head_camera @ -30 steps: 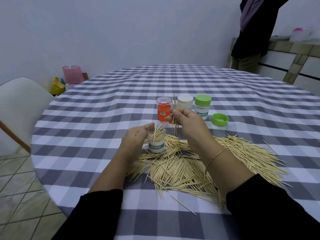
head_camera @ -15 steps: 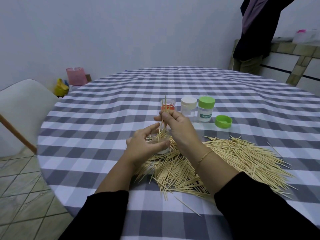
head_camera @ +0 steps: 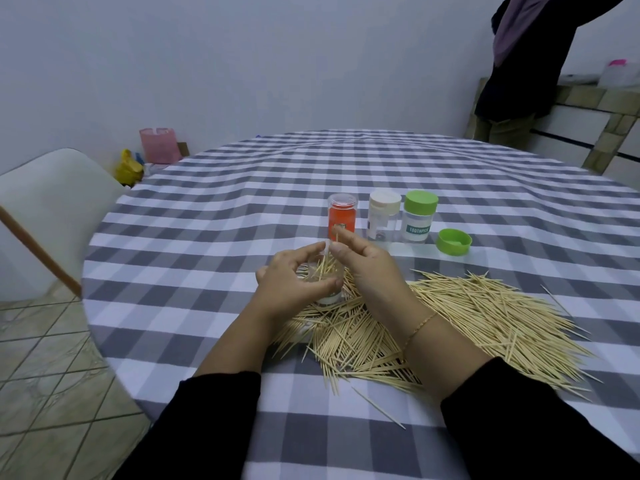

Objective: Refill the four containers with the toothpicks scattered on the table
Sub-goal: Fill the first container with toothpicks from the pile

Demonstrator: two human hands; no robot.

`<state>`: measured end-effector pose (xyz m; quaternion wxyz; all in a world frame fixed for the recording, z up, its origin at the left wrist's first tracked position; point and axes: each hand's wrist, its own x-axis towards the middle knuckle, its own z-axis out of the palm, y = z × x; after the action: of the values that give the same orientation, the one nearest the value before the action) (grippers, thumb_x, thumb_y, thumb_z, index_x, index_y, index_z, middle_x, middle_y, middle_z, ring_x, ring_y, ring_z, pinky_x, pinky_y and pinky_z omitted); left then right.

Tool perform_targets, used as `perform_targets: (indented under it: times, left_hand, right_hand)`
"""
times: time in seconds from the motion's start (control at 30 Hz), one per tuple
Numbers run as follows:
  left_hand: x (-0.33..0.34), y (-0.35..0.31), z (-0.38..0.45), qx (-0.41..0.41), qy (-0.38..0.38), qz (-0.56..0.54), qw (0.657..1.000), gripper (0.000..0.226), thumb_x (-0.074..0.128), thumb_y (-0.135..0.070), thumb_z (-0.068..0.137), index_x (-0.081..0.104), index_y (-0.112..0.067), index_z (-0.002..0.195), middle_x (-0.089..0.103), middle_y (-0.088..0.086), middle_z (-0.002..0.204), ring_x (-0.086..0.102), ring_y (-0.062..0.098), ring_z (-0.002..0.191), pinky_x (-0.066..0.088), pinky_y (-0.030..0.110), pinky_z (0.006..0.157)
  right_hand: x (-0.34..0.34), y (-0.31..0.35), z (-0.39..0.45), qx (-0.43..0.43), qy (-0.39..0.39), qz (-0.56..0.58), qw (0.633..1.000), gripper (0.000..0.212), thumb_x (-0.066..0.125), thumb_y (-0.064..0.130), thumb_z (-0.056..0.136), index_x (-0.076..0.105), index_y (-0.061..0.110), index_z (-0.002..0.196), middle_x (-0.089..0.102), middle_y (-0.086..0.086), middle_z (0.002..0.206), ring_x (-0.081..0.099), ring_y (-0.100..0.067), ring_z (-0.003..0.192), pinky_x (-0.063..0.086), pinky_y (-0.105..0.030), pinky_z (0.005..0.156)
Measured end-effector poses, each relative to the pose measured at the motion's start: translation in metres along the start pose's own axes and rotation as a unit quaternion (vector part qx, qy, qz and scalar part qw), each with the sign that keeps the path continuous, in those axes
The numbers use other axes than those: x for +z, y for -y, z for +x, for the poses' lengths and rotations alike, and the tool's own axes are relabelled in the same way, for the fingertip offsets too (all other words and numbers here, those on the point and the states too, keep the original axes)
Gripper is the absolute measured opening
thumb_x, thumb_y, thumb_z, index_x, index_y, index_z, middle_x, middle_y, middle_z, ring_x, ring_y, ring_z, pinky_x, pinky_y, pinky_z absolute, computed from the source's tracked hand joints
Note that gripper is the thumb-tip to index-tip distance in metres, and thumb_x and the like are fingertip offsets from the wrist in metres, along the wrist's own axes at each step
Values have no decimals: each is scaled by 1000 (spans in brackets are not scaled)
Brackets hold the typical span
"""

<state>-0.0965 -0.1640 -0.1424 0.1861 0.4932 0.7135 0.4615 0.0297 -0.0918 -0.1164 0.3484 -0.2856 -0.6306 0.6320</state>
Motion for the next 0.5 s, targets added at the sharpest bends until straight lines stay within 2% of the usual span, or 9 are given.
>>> perform_targets:
  times: [0.1,0.2,0.23,0.33,0.43,0.5]
  left_hand:
    - [0,0,-1,5,-1,1,1000,74,69,-77,51,49,-64,121,49,-36,112,42,14,129,34,49,109]
    - [1,0,-1,13,-4,0,1000,65,68,-73,55,48,-69,116,52,-25,117,42,15,128,34,49,108]
    - [1,-1,-2,14,-7,3,1000,61,66,-72,57,49,-69,116,54,-22,118,42,15,127,34,48,108]
    - [0,-5,-4,11,-11,28,999,63,58,-71,56,53,-61,118,54,-16,119,40,14,127,27,39,107]
    - [-1,-9,-6,11,-9,24,1000,54,56,-72,52,50,-70,106,50,-15,117,39,10,122,27,40,109]
    - [-2,-8,-5,13,-6,13,1000,49,62,-73,51,47,-78,98,50,-16,116,41,12,125,31,47,111]
  right_hand:
    - [-1,-1,0,-20,6,-15,1000,48,51,23,97,39,31,142,47,8,137,45,-7,120,44,-24,94]
    - [0,0,0,-63,29,-88,994,45,46,26,99,38,29,143,41,10,146,36,-1,129,36,-12,96]
    - [1,0,0,-76,32,-116,990,44,46,27,99,39,27,143,41,10,146,35,1,129,34,-12,99]
    - [2,-4,2,-107,33,-219,969,42,46,28,99,45,20,140,44,6,145,34,-6,134,27,-34,115]
    - [3,-12,6,-120,-20,-303,945,37,48,30,98,53,24,134,48,7,141,35,-12,135,26,-45,113]
    - [3,-12,7,-98,-73,-269,955,33,51,29,95,60,26,126,56,5,133,45,-13,127,35,-45,108]
